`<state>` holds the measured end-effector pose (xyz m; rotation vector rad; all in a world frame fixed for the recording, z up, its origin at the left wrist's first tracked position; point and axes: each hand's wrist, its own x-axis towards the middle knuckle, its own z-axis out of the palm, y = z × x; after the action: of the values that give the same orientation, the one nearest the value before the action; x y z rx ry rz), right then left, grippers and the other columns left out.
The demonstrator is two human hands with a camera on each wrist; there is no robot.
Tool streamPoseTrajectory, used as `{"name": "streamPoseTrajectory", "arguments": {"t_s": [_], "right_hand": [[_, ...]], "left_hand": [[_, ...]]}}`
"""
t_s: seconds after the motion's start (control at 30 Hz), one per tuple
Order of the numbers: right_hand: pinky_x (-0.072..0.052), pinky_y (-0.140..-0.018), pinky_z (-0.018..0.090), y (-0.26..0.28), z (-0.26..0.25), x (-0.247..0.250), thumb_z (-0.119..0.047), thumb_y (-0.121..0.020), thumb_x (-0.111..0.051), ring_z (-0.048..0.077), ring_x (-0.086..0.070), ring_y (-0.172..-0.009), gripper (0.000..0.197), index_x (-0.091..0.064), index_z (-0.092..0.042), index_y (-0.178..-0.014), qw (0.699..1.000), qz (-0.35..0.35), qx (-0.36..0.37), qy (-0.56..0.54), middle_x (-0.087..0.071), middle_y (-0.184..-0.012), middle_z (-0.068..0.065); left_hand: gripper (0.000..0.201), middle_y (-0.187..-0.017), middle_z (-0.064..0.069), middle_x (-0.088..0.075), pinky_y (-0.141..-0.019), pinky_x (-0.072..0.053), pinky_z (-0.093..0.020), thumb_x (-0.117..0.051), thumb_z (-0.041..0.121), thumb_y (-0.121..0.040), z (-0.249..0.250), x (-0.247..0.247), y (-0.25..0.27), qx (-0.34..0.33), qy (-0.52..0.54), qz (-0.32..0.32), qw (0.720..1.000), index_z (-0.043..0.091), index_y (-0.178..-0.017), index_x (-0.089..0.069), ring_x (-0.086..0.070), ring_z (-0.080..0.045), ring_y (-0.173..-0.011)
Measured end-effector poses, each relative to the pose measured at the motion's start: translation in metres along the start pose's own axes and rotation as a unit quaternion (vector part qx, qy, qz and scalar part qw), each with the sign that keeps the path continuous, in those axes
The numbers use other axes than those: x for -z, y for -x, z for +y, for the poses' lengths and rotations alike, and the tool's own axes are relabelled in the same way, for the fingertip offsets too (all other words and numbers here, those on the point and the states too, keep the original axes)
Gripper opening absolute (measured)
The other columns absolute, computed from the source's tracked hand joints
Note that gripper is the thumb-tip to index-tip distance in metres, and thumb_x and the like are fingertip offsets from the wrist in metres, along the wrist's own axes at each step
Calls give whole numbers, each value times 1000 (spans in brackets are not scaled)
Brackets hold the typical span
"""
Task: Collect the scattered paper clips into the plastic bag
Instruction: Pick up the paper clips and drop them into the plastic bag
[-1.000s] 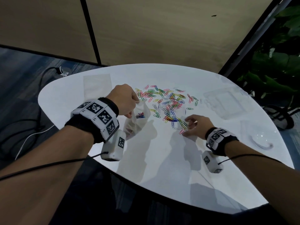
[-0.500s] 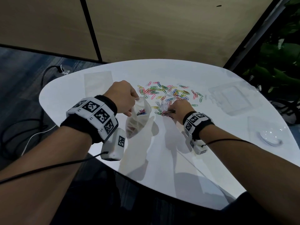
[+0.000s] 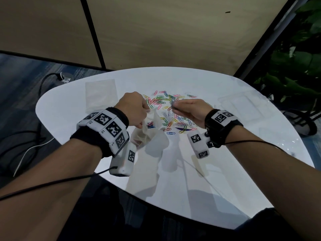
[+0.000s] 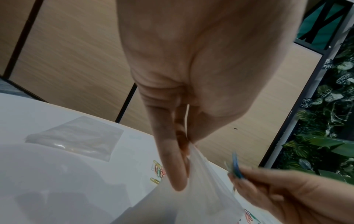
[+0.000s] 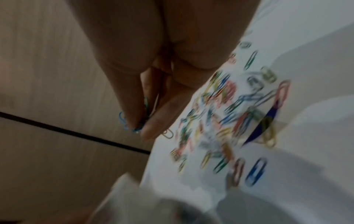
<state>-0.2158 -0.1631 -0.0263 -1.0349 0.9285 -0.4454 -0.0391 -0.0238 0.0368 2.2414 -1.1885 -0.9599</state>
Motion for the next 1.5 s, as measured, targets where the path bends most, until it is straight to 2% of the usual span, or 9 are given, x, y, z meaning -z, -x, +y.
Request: {"name": "streamPoseTrajectory", "arguments": {"t_s": [0.2, 0.4, 0.6, 0.77, 0.9, 1.03, 1.23, 1.37, 1.5], "right_hand": [[-58, -77, 21, 19, 3, -51, 3, -84, -69, 18, -72, -78, 20, -69, 9, -103, 984, -117, 7, 135, -73, -95, 19], [-58, -83, 25, 18, 3, -68, 4, -83, -63, 19, -73, -88, 28, -75, -10, -103, 880, -181, 105, 426, -76, -97, 10], [-61, -78, 28, 3, -9, -53, 10, -83, -45, 14, -70, -72, 35, -76, -5, -87, 922, 10, 167, 348, -73, -82, 5], [-33, -111, 32, -30, 29, -30, -30, -98, -49, 22, -42, -136, 48, -43, -23, -145, 714, -52, 116, 689, -40, -152, 4], [-28, -116, 43, -42, 61, -37, -41, -95, -48, 29, -25, -145, 65, -26, -16, -151, 674, -118, 93, 724, -17, -160, 11], [-14, -117, 57, -32, 78, -26, -49, -97, -37, 30, -8, -149, 66, -18, -20, -153, 524, -103, 133, 835, -7, -163, 6], [-40, -104, 55, -36, 72, 2, -33, -103, -33, 38, -30, -138, 45, -30, -33, -148, 567, -79, 126, 810, -26, -156, 7], [-47, -69, 30, -43, 64, 5, -7, -93, -50, 30, -62, -92, 21, -66, -10, -107, 574, -51, 184, 796, -61, -99, 12], [-55, -78, 31, -47, 55, 8, 2, -85, -55, 27, -65, -88, 27, -75, -12, -96, 616, 19, 144, 774, -69, -94, 10]], "left_hand": [[30, -71, -10, -69, -77, -64, -40, -46, -3, -95, 3, -3, 1, -7, 6, 3, 1000, 4, -107, -72, -76, -31, -70], [30, -76, -13, -70, -75, -64, -42, -47, -4, -94, 3, -2, 2, 4, 23, 10, 1000, 5, -105, -73, -76, -32, -70], [30, -72, -9, -68, -70, -65, -36, -46, -3, -95, -3, 7, -1, 20, 27, 27, 999, 9, -101, -73, -71, -21, -56], [29, -72, -11, -70, -76, -64, -39, -46, -2, -96, -5, 10, -2, 23, 23, 33, 999, 9, -103, -72, -75, -24, -64], [27, -77, -12, -68, -74, -64, -42, -47, -3, -96, 1, 3, -3, 9, 19, 21, 1000, 7, -101, -72, -76, -30, -66], [27, -75, -11, -66, -74, -64, -42, -47, -2, -97, 1, 2, -5, 8, 14, 18, 1000, 5, -103, -72, -76, -32, -68], [28, -80, -11, -66, -77, -64, -44, -46, -3, -96, 3, 1, -3, 11, 13, 14, 1000, 9, -102, -71, -75, -33, -68], [31, -80, -8, -62, -79, -64, -44, -45, -4, -95, 2, 1, -3, 8, 8, 11, 1000, 8, -106, -71, -73, -31, -63], [29, -76, -6, -61, -76, -64, -43, -46, -3, -95, 1, -1, -5, 8, 6, 12, 1000, 9, -105, -71, -71, -28, -58]]}}
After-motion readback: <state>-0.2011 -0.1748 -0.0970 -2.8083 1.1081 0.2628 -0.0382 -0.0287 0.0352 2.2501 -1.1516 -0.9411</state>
